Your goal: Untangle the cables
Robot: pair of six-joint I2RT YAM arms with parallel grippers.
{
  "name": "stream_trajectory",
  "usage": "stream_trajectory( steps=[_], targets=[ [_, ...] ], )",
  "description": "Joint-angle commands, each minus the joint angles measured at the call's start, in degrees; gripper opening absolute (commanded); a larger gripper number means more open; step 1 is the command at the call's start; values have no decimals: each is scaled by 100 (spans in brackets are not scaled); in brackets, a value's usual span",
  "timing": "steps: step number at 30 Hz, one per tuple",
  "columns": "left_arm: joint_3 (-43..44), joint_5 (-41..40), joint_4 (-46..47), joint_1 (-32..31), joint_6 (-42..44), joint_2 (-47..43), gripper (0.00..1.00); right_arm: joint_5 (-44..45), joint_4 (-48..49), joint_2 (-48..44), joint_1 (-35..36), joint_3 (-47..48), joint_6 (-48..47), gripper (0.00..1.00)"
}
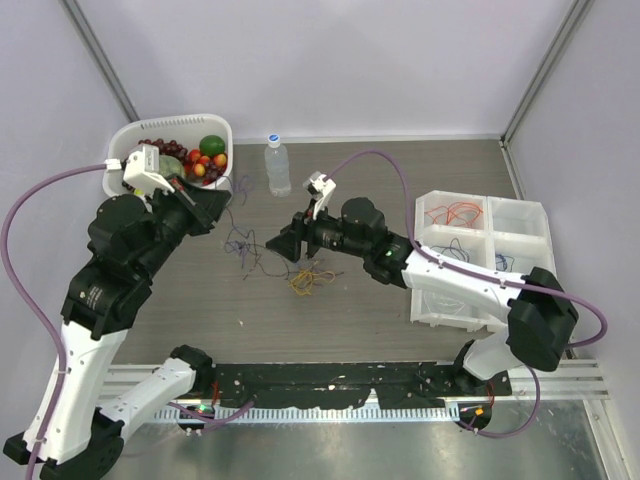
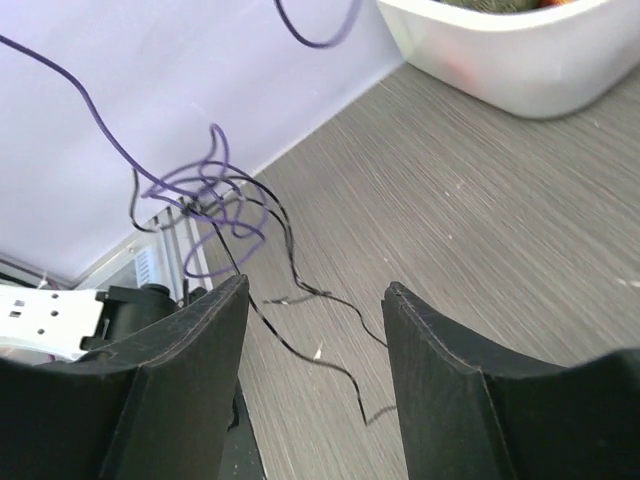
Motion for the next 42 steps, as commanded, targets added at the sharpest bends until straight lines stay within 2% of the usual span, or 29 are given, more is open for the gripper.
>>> stream_trajectory(
  steps=[1,6,8,11,19,24,28,30,32,35,38,42],
  targets=[
    [326,319,240,32,-91,46,0,-547,722,172,27,563,37,60],
    [352,372,301,32,-144,20,0,-600,678,427,18,880,-6,51],
    [361,416,319,32,-162,29,0,-635,696,480,27,942,2,50],
    [405,460,345,32,-162,55,0,-573,643,594,35,1021,-16,55],
    [475,469,425,32,-127,107,0,-679,828,744,106,1162,152,61],
    [484,653,451,23,-109,151,0,-249,371,542,141,1241,-200,62],
    [528,802,565,32,-135,178,0,-458,606,568,150,1320,10,62],
    [598,882,696,32,-127,213,0,-678,852,821,176,1346,273,55],
    [808,891,846,32,-100,266,0,-731,1003,1032,211,1329,502,41],
    [1256,995,1153,32,-39,389,0,-679,1380,1209,404,1014,713,34],
    [1652,1329,1618,32,-100,538,0,-495,1514,1542,580,863,898,15],
    [2240,1427,1901,32,-83,696,0,-48,1434,1676,616,477,1030,15]
  ],
)
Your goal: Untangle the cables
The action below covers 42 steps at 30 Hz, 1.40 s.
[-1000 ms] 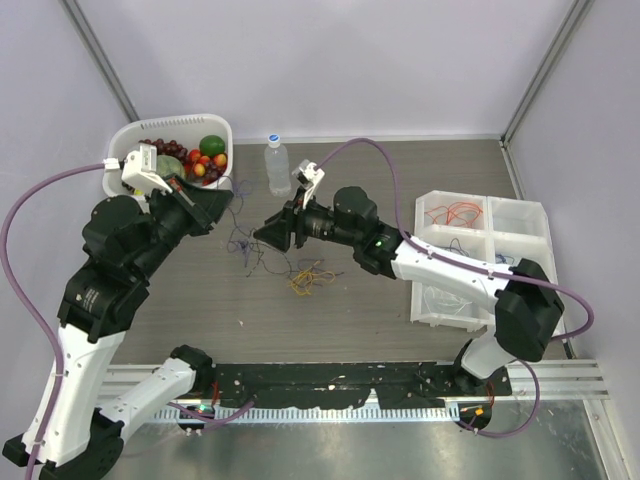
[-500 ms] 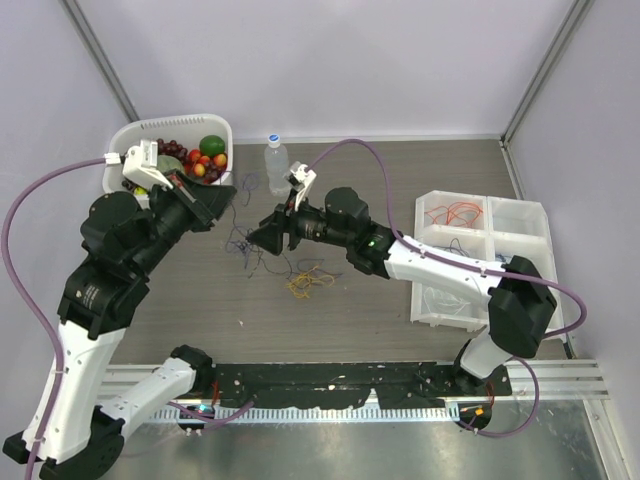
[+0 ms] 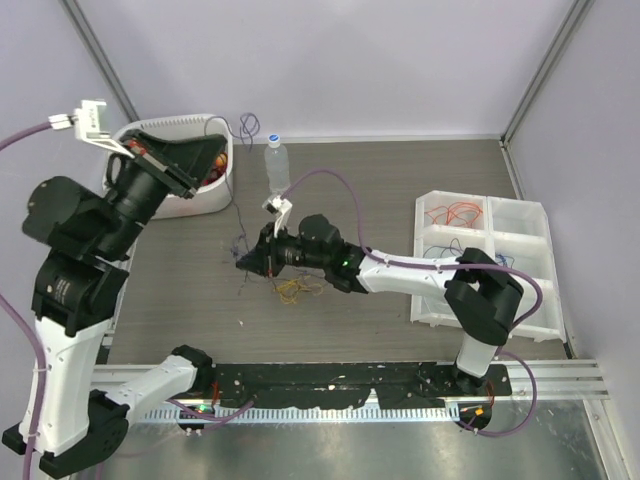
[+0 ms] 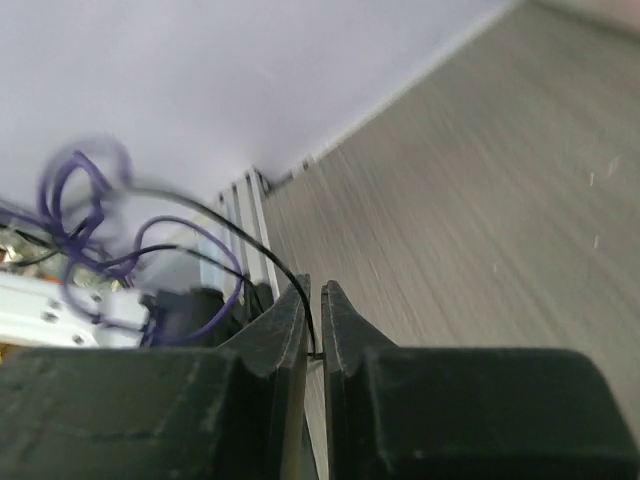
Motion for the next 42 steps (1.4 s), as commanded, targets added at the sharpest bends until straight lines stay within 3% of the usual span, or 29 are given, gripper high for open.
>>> stream_trajectory(
  steps=[1,5,12,18,26,33,34,42],
  targets=[
    [783,275,856,32,77,69,0,511,228,25,71,-535,215,16],
    [1119,-85,742,32,261,113,0,933,-98,-177,45,-870,39,26],
    [1522,-191,892,32,262,262,0,1486,-554,104,-87,-1108,258,24],
    [2461,-384,918,32,464,561,0,1813,-880,570,-420,-1441,821,23],
    [4212,-428,962,32,693,1264,0,1821,-1046,510,-895,-1829,972,46],
    [3019,-446,910,32,692,966,0,2761,-2848,-914,-922,-1092,-250,68],
    [2791,-455,848,32,736,905,0,2831,-3449,-1150,-931,-951,-529,70],
    [928,-525,611,32,763,527,0,2885,-5054,-1978,-966,324,-1288,71]
  ],
)
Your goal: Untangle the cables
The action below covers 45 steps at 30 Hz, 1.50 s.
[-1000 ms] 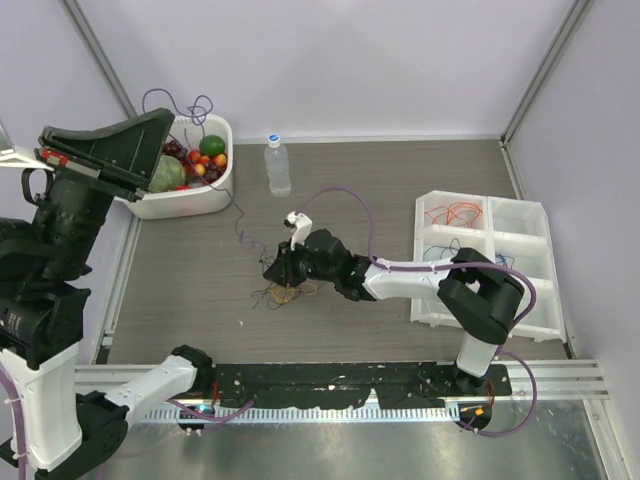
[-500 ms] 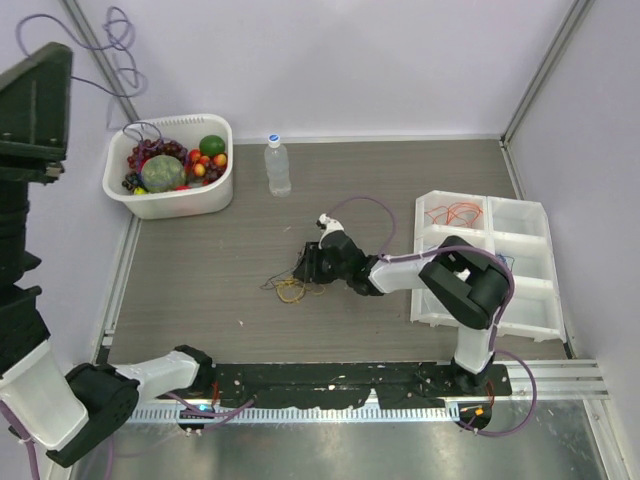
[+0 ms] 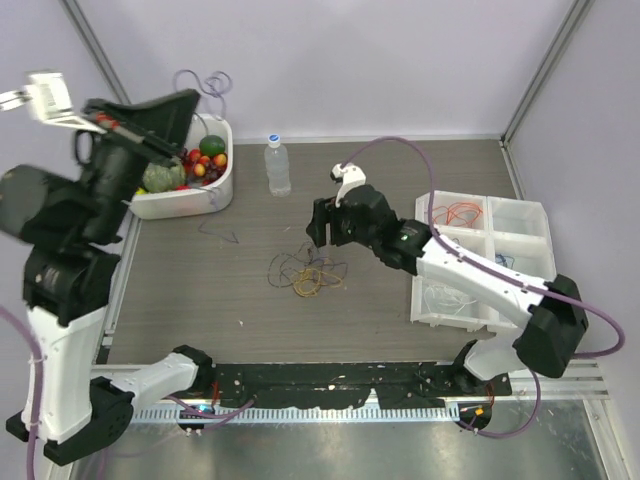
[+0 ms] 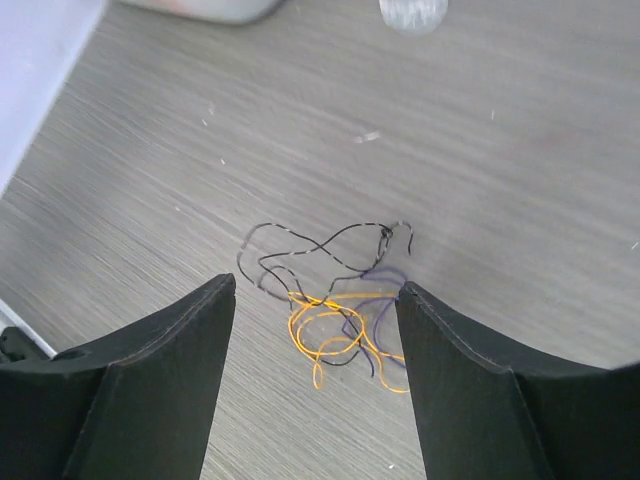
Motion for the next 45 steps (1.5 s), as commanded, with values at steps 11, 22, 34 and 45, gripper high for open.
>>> stream_trajectory(
  steps=[11,22,34,45],
  targets=[
    [-2502,1773,-36,32,-749,-151,0,-1399,784,-1666,-39,-131,-791,71],
    [-4181,3539,1580,32,-2498,6,0,-1278,1340,-2413,-39,-712,-851,71],
    [-4498,5167,1634,-21,-2393,516,0,-2356,-22,-2476,-153,-158,-1775,79],
    [-4340,5080,1801,-267,-2638,631,0,-2350,486,-2485,-136,-755,-1381,79]
  ],
)
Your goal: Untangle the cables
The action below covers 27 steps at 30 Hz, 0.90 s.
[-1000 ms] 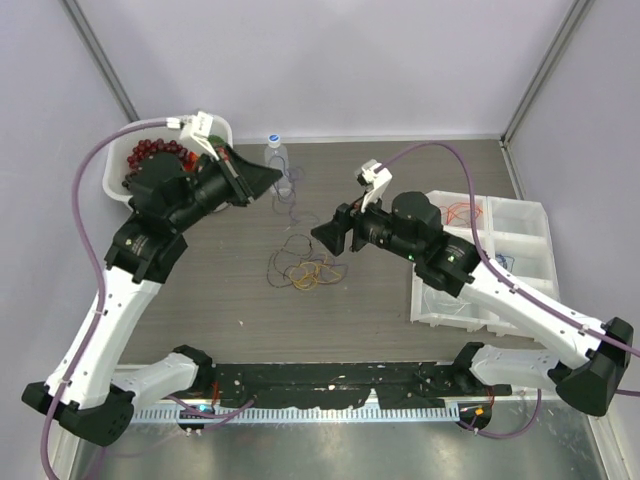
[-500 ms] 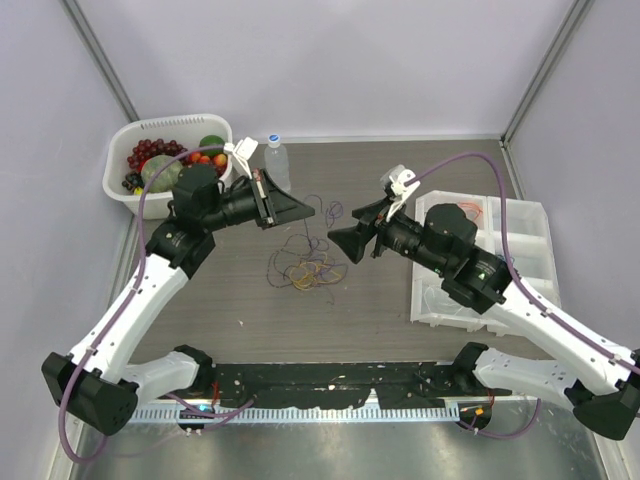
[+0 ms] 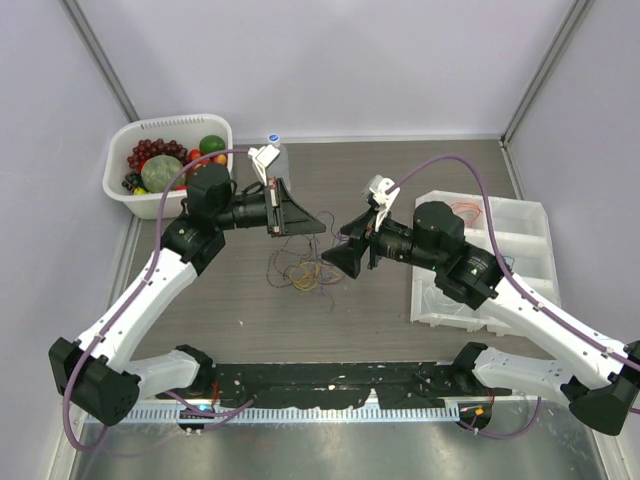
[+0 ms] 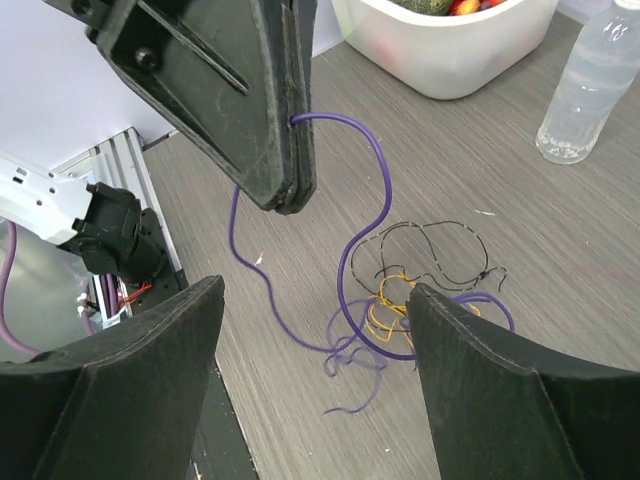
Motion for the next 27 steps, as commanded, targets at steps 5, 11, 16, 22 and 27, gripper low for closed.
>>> stream_trajectory(
  steps=[5,11,16,22,27],
  targets=[
    [178,-285,567,-169,-792,41,0,433,933,36,267,-452,231,79],
    [204,-664,567,-187,-1144,84,0,706,1601,203,733,-629,231,76],
    [248,-717,471,-187,-1224,41,0,1303,1830,256,874,-682,389,53],
    [292,-866,277,-187,-803,-249,9,2059,1777,-166,874,-848,661,1],
    [327,-1522,-220,-178,293,-758,78,3042,1278,-895,874,-1042,820,1]
  ],
)
